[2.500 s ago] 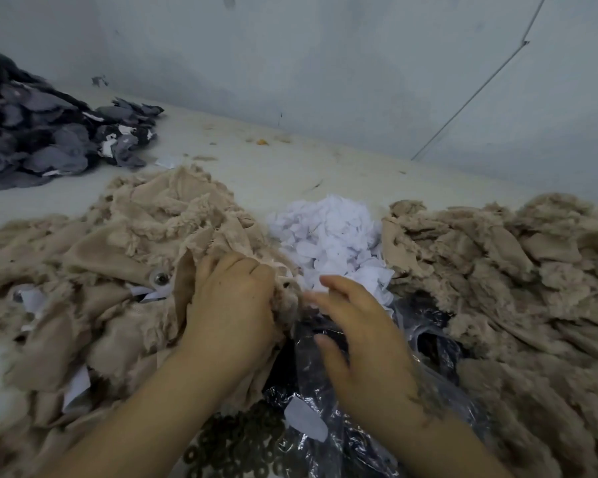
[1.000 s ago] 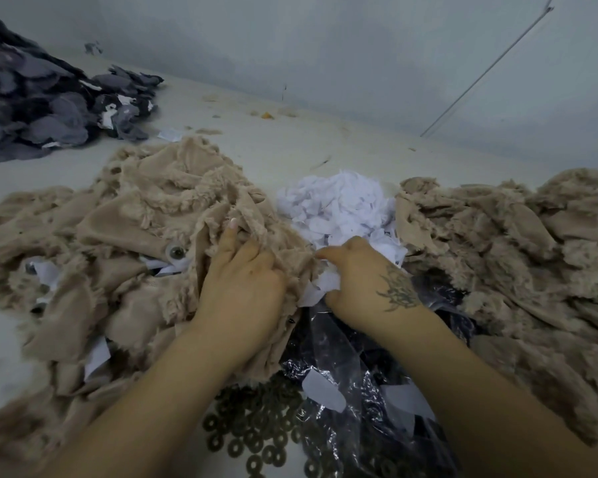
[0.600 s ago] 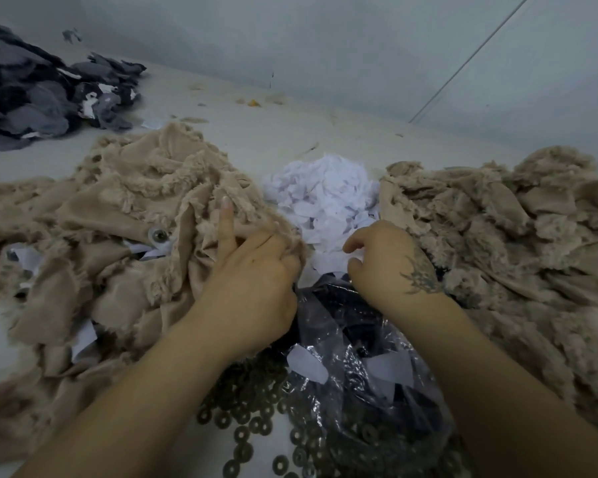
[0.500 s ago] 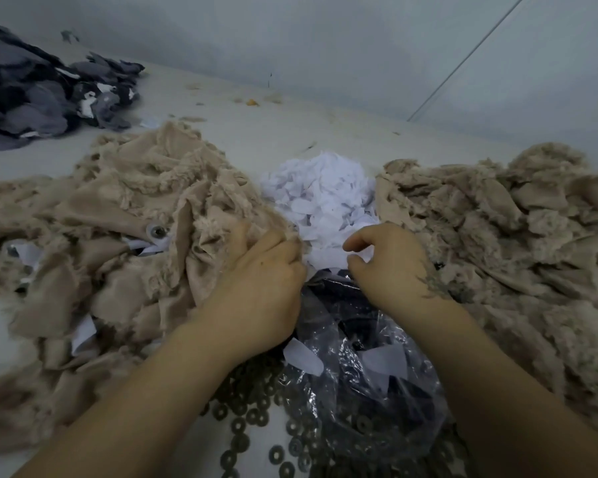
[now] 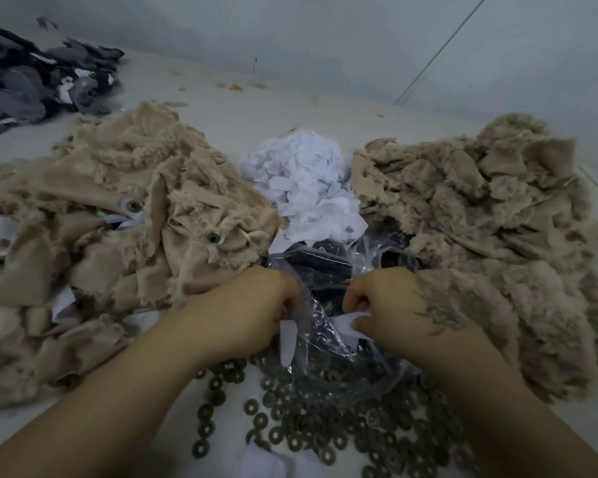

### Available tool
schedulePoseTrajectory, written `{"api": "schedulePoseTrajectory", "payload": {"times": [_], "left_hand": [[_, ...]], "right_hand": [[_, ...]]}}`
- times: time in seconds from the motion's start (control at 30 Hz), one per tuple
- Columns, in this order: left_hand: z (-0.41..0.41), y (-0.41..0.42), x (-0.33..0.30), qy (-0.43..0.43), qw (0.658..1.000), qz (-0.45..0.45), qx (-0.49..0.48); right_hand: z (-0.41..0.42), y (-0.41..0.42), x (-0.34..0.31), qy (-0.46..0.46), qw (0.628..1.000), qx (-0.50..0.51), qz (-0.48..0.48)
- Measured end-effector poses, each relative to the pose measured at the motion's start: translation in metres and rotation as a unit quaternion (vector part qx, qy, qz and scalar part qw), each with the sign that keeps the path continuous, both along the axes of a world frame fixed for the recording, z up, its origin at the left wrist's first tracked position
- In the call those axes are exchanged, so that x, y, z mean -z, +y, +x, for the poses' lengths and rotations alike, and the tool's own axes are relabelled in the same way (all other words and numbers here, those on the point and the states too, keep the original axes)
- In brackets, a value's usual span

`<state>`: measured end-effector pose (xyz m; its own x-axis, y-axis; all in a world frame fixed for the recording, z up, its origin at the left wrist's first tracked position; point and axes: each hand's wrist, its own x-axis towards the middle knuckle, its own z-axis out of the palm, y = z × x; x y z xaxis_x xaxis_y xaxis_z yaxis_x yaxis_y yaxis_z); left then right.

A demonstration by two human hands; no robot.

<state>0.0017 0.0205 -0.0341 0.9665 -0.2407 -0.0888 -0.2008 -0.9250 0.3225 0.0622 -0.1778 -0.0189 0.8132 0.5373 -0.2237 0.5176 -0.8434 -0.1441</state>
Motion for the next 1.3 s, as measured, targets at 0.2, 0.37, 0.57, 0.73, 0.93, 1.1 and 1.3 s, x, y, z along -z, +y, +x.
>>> {"api": "schedulePoseTrajectory", "payload": {"times": [0.2,0.37,0.57,0.73,0.93,1.1,1.3], "left_hand": [[-0.012,0.011,-0.009,-0.024,0.989,-0.139,-0.037],[-0.019,0.01,-0.008,-0.073,0.993,-0.086,-0.033],[-0.026,-0.003,0.004,-0.021,0.996,-0.063,0.059],[-0.024,-0.005,0.015,-0.022,0.994,-0.109,0.023],[-0.023,0.0,0.007,-0.001,0.971,-0.235,-0.045],[-0.028,0.0,0.001,0.06,0.939,-0.337,-0.022],[-0.036,0.011,-0.004,0.173,0.881,-0.441,-0.009]], "right_hand": [[-0.007,0.0,-0.004,-0.025,0.997,0.034,0.072],[-0.015,-0.001,-0.007,-0.026,0.991,0.044,0.122],[-0.024,-0.001,-0.001,-0.04,0.986,0.07,0.143],[-0.024,-0.002,-0.004,-0.032,0.975,0.101,0.195],[-0.028,-0.003,-0.014,0.07,0.953,0.092,0.281],[-0.041,0.011,-0.014,0.192,0.932,0.032,0.307],[-0.044,0.022,-0.008,0.122,0.936,0.055,0.324]]}}
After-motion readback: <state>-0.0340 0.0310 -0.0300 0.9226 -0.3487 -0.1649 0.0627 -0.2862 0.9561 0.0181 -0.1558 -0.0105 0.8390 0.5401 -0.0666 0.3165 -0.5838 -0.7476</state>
